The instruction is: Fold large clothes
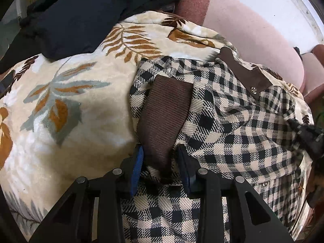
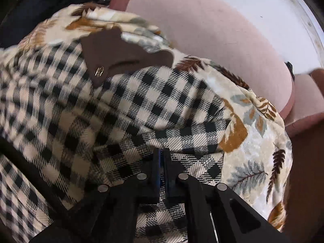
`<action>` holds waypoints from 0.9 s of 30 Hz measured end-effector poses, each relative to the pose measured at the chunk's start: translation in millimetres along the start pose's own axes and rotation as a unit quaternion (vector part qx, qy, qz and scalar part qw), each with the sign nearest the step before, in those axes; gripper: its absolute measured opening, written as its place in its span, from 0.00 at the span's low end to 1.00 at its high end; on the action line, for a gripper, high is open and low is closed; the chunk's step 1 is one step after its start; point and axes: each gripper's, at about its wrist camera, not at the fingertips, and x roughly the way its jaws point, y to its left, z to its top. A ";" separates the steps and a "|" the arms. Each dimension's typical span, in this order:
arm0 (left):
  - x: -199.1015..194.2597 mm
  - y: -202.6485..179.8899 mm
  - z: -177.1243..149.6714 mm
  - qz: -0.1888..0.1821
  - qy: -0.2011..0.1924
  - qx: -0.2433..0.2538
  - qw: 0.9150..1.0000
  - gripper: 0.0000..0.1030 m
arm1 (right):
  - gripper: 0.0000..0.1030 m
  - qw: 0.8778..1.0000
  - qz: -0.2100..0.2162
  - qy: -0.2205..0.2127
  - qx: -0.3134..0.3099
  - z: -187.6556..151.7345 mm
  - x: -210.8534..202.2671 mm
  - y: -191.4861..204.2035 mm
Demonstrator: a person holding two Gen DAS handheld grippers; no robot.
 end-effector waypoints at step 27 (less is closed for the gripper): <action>-37.9 57.1 4.4 -0.038 -0.002 -0.094 0.995 0.46 | 0.58 0.976 0.089 0.011 0.199 -74.2 -22.8 -51.0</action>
